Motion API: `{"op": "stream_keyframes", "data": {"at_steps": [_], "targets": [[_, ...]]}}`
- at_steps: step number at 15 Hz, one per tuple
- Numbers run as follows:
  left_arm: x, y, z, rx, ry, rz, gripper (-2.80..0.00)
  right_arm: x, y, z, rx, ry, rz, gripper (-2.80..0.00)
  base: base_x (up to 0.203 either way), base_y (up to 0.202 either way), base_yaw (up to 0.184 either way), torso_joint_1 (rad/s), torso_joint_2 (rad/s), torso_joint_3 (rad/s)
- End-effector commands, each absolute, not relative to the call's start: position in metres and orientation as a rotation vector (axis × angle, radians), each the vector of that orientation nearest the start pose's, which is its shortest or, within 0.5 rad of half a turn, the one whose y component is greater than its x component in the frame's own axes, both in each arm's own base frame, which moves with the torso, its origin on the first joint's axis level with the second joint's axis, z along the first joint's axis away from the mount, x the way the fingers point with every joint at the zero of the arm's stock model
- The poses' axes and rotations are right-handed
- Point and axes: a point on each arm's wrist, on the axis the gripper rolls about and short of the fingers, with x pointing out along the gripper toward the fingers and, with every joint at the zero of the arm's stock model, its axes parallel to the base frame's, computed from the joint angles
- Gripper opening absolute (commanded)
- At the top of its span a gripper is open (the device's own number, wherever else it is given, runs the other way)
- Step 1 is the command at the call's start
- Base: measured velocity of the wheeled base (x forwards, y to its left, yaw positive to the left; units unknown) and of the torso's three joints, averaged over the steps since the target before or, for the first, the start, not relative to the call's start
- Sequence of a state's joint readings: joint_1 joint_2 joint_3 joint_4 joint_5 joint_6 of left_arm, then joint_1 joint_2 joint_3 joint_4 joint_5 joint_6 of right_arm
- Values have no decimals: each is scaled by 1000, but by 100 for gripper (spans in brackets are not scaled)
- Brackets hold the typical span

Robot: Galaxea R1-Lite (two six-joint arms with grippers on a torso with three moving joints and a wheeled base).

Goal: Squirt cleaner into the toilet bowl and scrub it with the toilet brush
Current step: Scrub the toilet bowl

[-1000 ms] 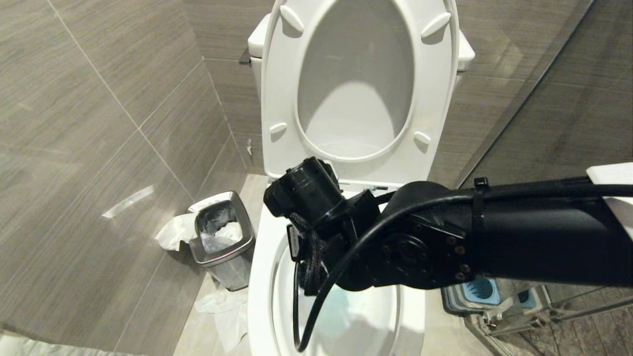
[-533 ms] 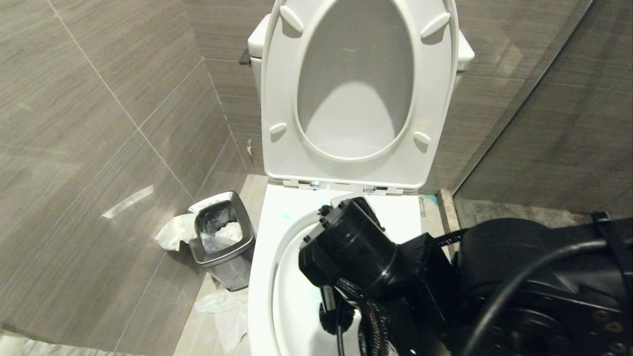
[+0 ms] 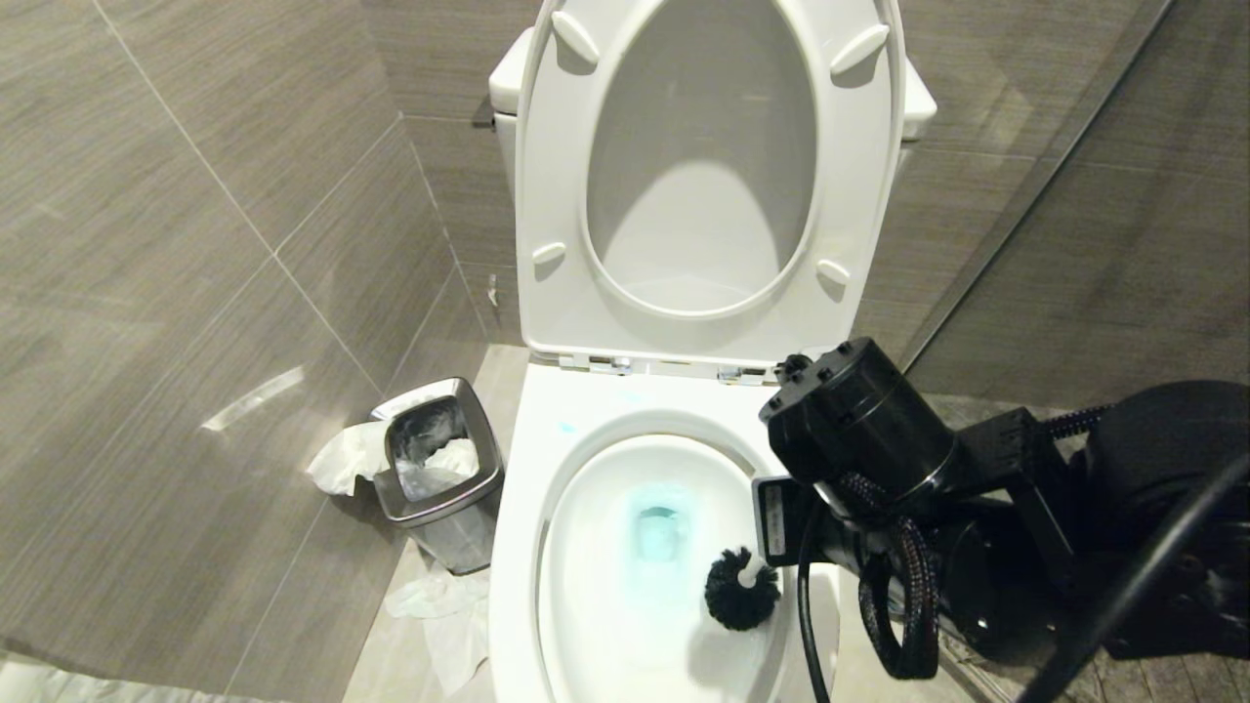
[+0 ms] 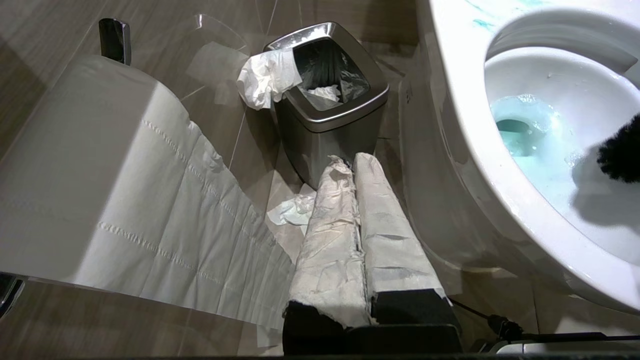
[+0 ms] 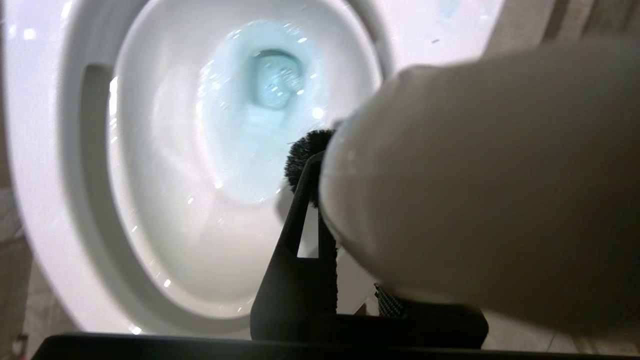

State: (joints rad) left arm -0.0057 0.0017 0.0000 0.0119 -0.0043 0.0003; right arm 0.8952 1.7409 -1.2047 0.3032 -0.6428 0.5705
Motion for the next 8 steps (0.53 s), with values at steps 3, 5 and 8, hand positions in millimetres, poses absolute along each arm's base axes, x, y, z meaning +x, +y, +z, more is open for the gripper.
{"op": "stream_keyframes", "data": {"at_steps": [3, 5, 8], "targets": [[-23, 0, 74, 0, 14, -11, -280, 250, 219, 197, -16, 606, -48, -280, 0, 0, 0, 0, 0, 0], [-23, 0, 74, 0, 14, -11, -280, 272, 230, 197, -4, 574, -51, -280, 0, 0, 0, 0, 0, 0], [-23, 0, 74, 0, 14, -11, -280, 299, 252, 205, 26, 516, -35, -280, 0, 0, 0, 0, 0, 0]]}}
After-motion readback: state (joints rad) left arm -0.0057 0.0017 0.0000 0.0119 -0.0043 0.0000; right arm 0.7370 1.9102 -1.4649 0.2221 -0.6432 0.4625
